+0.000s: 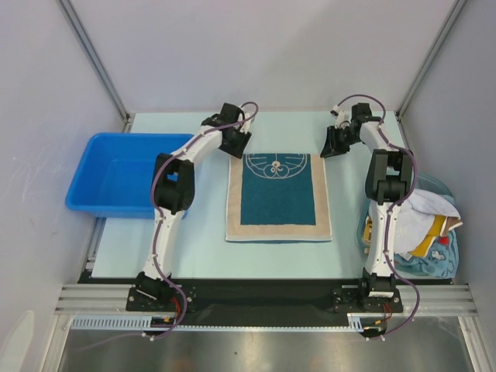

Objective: Fold and stack the towels
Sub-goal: Fold the towel

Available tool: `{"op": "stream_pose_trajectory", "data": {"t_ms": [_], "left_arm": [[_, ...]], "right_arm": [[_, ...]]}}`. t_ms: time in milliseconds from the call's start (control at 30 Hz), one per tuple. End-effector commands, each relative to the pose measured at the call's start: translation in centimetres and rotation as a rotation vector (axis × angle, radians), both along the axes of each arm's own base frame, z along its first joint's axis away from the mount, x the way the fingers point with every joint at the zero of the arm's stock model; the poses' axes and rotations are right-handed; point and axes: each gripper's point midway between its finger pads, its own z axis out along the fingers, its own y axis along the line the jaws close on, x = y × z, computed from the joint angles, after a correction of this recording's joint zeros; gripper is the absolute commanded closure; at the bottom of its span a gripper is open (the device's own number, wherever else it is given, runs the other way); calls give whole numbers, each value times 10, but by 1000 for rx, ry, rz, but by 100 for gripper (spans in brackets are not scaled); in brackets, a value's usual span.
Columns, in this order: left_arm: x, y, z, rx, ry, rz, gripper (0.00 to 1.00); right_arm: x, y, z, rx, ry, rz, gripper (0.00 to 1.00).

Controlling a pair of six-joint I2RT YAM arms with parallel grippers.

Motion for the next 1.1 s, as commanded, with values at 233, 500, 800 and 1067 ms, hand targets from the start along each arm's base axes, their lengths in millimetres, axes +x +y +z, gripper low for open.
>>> {"op": "stream_pose_trajectory", "data": {"t_ms": [233, 500, 800, 1067], "left_arm": [[13, 10, -6, 15, -7, -30, 50], [18, 12, -1, -3, -9, -42, 47], [18, 22, -11, 50, 15, -61, 46], [11, 23, -19, 47, 49, -82, 77]], "right_arm": [[6, -1, -1, 8, -16, 32, 68], [9, 1, -3, 23, -14, 40, 66], [9, 1, -8, 23, -6, 48, 70], [8, 1, -12, 27, 5, 54, 78]]}}
